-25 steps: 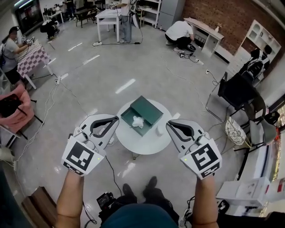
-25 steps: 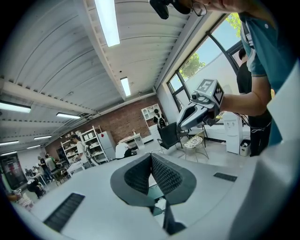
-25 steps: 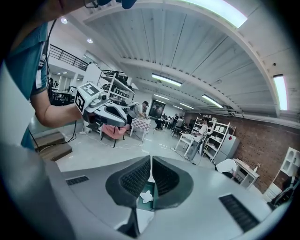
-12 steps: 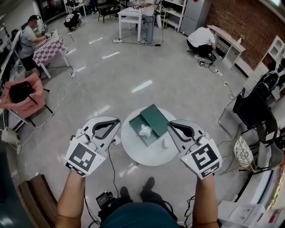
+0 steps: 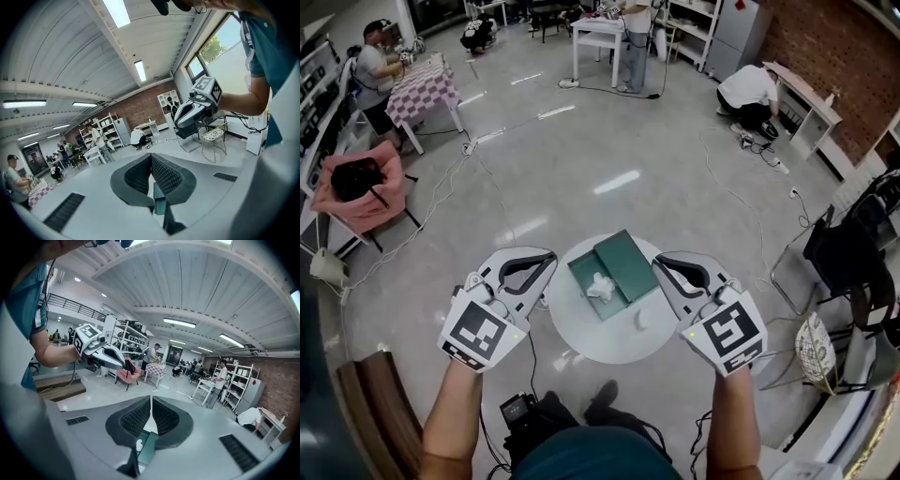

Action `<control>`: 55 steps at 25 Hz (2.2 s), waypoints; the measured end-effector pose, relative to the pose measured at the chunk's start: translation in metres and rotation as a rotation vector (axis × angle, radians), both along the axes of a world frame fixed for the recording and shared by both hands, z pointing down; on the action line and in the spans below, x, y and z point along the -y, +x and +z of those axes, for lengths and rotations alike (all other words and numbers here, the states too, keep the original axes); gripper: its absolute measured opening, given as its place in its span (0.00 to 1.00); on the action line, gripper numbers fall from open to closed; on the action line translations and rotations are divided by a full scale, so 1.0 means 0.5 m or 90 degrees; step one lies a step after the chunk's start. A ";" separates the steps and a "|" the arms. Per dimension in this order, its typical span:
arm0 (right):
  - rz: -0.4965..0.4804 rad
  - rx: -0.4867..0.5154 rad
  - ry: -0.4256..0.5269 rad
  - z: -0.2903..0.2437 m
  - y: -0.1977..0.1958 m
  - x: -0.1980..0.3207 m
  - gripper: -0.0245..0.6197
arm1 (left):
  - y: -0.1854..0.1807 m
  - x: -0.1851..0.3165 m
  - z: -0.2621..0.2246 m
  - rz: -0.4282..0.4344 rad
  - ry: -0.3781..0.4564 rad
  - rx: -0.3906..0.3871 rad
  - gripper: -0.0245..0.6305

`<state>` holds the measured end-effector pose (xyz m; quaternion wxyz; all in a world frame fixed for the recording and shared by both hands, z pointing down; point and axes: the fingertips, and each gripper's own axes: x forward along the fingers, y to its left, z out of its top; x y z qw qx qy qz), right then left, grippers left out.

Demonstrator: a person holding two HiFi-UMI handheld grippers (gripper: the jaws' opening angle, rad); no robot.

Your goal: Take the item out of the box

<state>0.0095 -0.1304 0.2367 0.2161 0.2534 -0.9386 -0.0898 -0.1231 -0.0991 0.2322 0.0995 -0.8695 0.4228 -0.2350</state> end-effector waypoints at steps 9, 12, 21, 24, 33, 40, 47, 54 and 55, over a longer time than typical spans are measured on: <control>0.039 -0.002 -0.028 0.048 0.037 0.077 0.10 | 0.030 0.095 0.070 0.028 -0.037 -0.006 0.07; 0.070 -0.009 -0.037 0.059 0.051 0.096 0.10 | 0.045 0.129 0.095 0.062 -0.055 -0.013 0.07; 0.126 -0.014 -0.067 0.135 0.079 0.177 0.10 | 0.078 0.236 0.224 0.126 -0.110 -0.005 0.07; 0.142 -0.017 -0.084 0.174 0.082 0.202 0.10 | 0.083 0.262 0.282 0.148 -0.139 0.002 0.07; 0.171 -0.017 -0.133 0.297 0.107 0.254 0.10 | 0.115 0.310 0.463 0.188 -0.219 0.027 0.07; 0.189 -0.015 -0.168 0.376 0.113 0.292 0.10 | 0.114 0.341 0.600 0.205 -0.297 0.035 0.07; 0.206 -0.017 -0.202 0.483 0.135 0.314 0.10 | 0.122 0.352 0.767 0.211 -0.363 0.062 0.19; 0.217 -0.017 -0.242 0.578 0.161 0.333 0.10 | 0.150 0.342 0.926 0.238 -0.428 0.121 0.30; 0.218 -0.016 -0.244 0.587 0.165 0.337 0.10 | 0.153 0.341 0.949 0.242 -0.437 0.134 0.31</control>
